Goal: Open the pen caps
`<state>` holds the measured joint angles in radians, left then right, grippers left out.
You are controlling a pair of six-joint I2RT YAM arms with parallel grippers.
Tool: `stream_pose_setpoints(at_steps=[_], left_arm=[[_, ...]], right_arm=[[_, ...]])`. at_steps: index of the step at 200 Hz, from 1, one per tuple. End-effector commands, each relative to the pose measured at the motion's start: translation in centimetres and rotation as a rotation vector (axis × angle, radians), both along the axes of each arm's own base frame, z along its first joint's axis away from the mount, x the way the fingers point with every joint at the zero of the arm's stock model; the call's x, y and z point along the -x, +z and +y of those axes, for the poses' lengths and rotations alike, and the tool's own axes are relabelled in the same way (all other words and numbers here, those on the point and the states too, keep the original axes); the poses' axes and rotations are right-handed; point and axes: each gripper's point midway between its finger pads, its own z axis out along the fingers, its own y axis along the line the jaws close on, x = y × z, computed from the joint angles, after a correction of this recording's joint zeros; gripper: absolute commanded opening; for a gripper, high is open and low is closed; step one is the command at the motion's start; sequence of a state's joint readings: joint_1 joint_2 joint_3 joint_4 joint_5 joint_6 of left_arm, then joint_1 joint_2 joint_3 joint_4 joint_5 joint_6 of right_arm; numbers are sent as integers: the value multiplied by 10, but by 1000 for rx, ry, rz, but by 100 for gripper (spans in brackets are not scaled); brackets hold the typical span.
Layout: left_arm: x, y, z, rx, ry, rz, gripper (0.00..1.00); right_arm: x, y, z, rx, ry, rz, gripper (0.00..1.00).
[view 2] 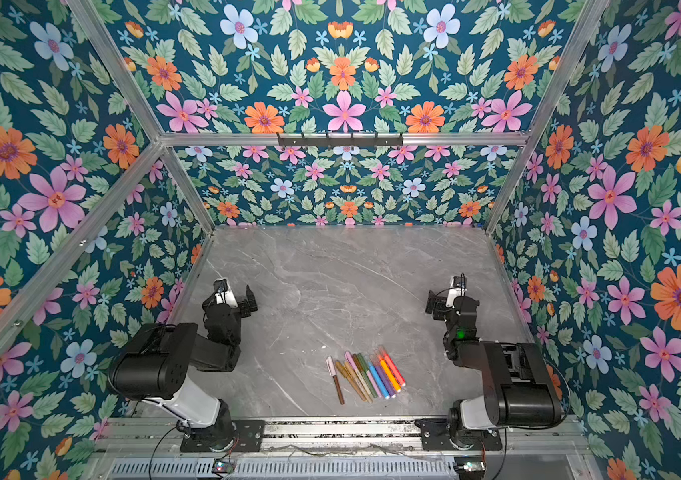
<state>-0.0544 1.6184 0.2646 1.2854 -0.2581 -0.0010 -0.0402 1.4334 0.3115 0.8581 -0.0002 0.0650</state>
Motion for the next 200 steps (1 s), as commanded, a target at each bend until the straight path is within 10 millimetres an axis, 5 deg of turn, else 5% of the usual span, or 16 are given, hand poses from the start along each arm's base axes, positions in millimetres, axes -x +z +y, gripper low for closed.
stream_pose_setpoints(at_steps=[1, 200], left_arm=[[-1, 4, 0, 10, 0, -20, 100], [-2, 5, 0, 9, -2, -20, 100]], right_arm=[[-2, 3, 5, 9, 28, -13, 99], [-2, 3, 5, 17, 25, -14, 99]])
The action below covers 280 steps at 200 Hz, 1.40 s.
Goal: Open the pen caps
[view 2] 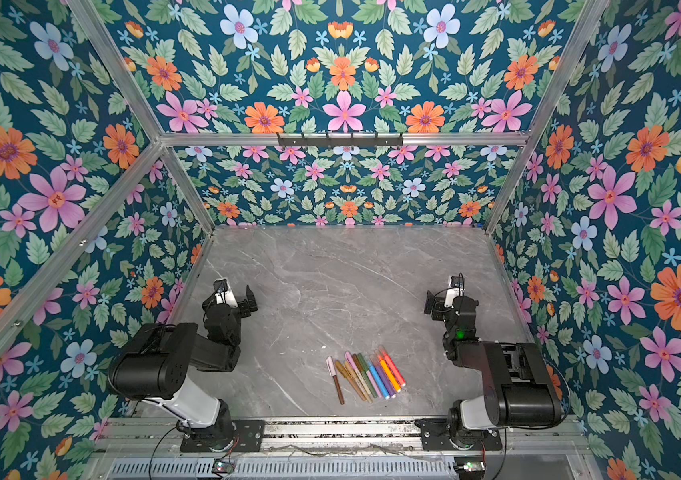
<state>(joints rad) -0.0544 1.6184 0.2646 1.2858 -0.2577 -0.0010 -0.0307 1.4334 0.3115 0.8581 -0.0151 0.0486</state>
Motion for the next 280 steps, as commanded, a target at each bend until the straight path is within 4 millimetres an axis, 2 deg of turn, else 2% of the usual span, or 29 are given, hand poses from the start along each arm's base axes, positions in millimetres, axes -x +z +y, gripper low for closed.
stream_pose_setpoints(at_steps=[1, 154, 171, 184, 197, 211, 229, 243, 261, 280], left_arm=[[-2, 4, 0, 9, 0, -19, 100], [0, 6, 1, 6, 5, -27, 100], [5, 20, -4, -13, 4, -44, 100], [6, 31, -10, -44, 20, -25, 100], [3, 39, -24, -71, -6, 15, 100], [5, 57, -47, -86, -69, -20, 100], [8, 82, -92, -70, -216, -66, 100], [6, 88, -131, -9, -352, -6, 100], [12, 84, -181, 60, -513, 87, 100], [32, 80, -229, 128, -663, 138, 100]], right_arm=[[-2, 3, -1, 7, -4, -13, 99], [-2, 3, -1, 5, -5, -15, 99], [-1, 20, -4, 23, -41, -39, 99], [3, 31, -5, 25, -75, 32, 99], [4, 51, -8, -23, -115, 69, 99], [8, 78, 0, -78, -87, 30, 99], [22, 104, -1, -235, -146, -17, 99], [42, 117, -6, -393, -237, -2, 99], [59, 127, 21, -488, -109, 39, 99], [78, 120, 58, -612, 60, 127, 99]])
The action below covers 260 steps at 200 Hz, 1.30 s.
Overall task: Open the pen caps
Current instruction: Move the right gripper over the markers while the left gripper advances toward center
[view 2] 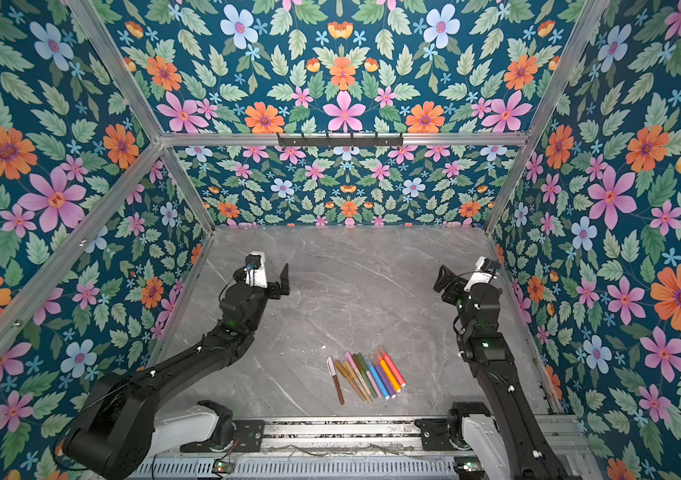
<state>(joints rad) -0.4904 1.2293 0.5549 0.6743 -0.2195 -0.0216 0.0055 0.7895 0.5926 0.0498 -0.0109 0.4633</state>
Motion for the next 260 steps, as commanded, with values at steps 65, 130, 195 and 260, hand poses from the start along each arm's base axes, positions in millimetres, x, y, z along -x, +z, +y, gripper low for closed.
stream_pose_setpoints(at_steps=[65, 130, 195, 260], left_arm=[[88, -87, -33, 224, -197, 356, 100], [116, -98, -17, 138, -206, 451, 91], [129, -89, -24, 162, -307, 362, 86], [128, -94, -34, 148, -353, 383, 90]], right_arm=[[89, -121, 112, -267, 458, 537, 98], [150, -176, 185, 86, 729, 985, 45], [166, -196, 158, 152, 634, 1080, 33], [172, -211, 139, 155, 520, 1116, 33]])
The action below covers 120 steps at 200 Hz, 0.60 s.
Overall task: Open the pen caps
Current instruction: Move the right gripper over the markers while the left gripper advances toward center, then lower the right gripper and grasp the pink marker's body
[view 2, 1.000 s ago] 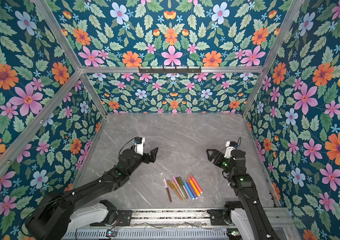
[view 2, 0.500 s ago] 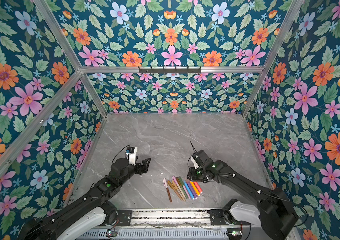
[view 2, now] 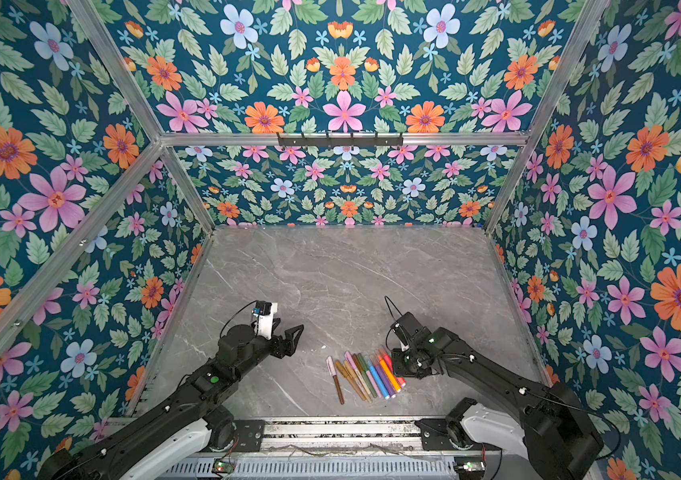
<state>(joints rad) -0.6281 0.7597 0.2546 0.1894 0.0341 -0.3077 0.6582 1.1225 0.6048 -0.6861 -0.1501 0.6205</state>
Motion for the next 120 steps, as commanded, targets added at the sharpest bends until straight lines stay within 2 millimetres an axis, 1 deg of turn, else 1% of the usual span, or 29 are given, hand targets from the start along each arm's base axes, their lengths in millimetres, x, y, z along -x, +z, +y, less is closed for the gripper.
stream_pose_setpoints(at_steps=[1, 8, 47, 103, 109, 120], left_arm=[[-2, 8, -9, 15, -41, -23, 90], [-2, 7, -10, 13, -46, -17, 93], [-1, 9, -8, 19, -41, -30, 93], [-1, 10, -7, 22, -37, -37, 95], [-1, 10, -7, 22, -36, -36, 99], [-1, 10, -7, 22, -37, -37, 100]], right_arm=[[0, -6, -8, 43, -38, 7, 33], [0, -9, -10, 55, -46, 12, 33], [0, -17, -12, 78, -52, 24, 33], [-2, -22, -12, 84, -54, 25, 33], [-2, -22, -12, 85, -54, 27, 33], [-2, -23, -11, 82, -52, 32, 33]])
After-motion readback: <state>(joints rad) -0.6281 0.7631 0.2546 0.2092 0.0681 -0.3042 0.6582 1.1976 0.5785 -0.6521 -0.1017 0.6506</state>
